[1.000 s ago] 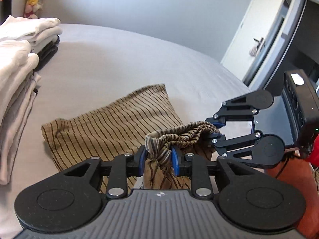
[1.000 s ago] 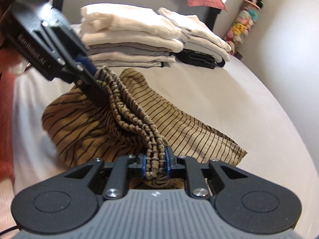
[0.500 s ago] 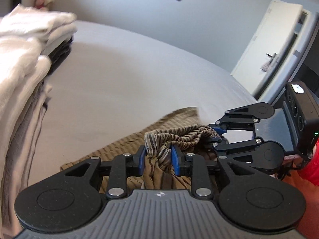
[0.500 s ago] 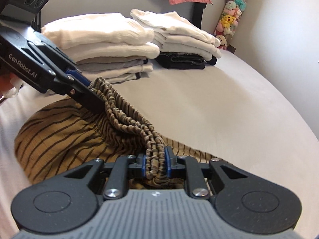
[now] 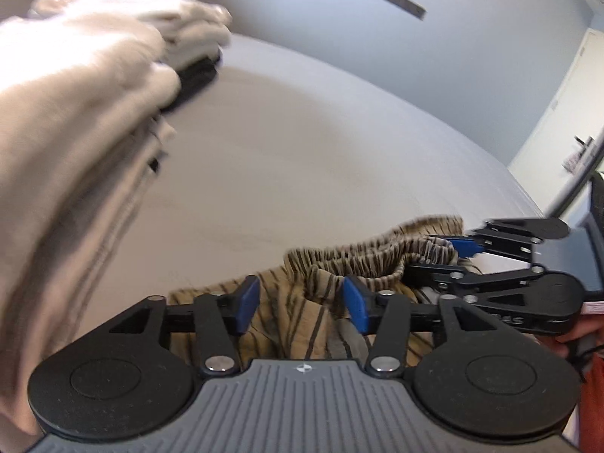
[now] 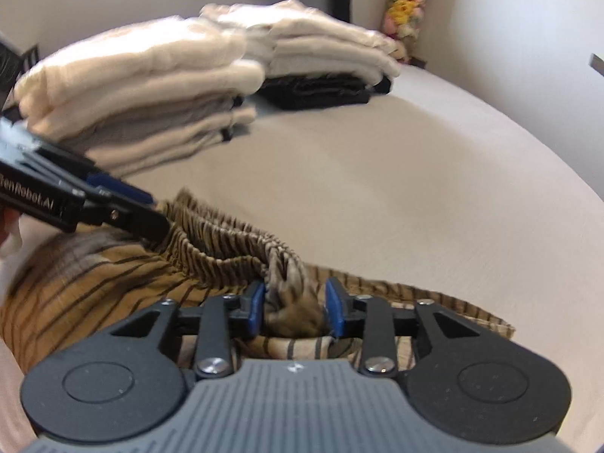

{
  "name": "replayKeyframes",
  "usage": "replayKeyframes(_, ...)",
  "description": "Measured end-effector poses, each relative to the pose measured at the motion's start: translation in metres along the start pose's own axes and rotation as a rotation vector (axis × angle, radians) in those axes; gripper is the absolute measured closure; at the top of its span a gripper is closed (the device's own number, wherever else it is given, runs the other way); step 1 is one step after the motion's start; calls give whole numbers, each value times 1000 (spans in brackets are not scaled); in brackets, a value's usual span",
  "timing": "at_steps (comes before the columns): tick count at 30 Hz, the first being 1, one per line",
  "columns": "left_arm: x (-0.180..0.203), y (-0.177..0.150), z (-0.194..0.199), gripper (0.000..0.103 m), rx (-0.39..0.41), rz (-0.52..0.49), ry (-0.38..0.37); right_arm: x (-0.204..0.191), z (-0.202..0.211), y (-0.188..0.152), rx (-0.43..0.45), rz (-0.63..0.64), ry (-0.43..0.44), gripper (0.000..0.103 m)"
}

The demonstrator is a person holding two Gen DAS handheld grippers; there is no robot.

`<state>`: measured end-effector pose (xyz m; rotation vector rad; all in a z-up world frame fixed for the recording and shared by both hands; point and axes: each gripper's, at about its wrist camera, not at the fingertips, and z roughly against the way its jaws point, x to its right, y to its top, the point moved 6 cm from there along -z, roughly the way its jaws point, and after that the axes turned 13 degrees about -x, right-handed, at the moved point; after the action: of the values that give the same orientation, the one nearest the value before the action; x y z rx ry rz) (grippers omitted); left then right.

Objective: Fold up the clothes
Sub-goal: 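Lower the waistband onto the trouser legs with both grippers, folding them in half, then open both grippers and release the folded trousers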

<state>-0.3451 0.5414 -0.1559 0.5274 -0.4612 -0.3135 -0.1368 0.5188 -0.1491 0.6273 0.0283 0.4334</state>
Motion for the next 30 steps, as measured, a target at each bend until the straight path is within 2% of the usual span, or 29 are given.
replayKeyframes(6, -4, -4, 43, 32, 139, 86, -20, 17, 38, -1, 75, -108, -33, 53)
replayKeyframes(11, 6, -20, 67, 25, 169, 72, -27, 18, 63, -23, 79, -141, -35, 54)
replayKeyframes(17, 13, -52, 67, 23, 90, 77, -41, 20, 69, -61, 45, -175, -33, 55)
replayKeyframes(24, 17, -77, 52, 24, -39, 81, -32, 49, 62, -91, 49, -380, 37, 56)
replayKeyframes(25, 16, -80, 49, 25, -62, 82, -22, 51, 60, -93, 41, -394, 55, 56)
replayKeyframes(27, 15, -84, 40, 39, -105, 85, -2, 51, 54, -97, 17, -415, 82, 56)
replayKeyframes(29, 12, -87, 32, 66, -138, 86, 16, 49, 48, -103, -8, -432, 118, 60)
replayKeyframes(30, 12, -87, 31, 74, -141, 81, 19, 47, 44, -105, -25, -440, 144, 72)
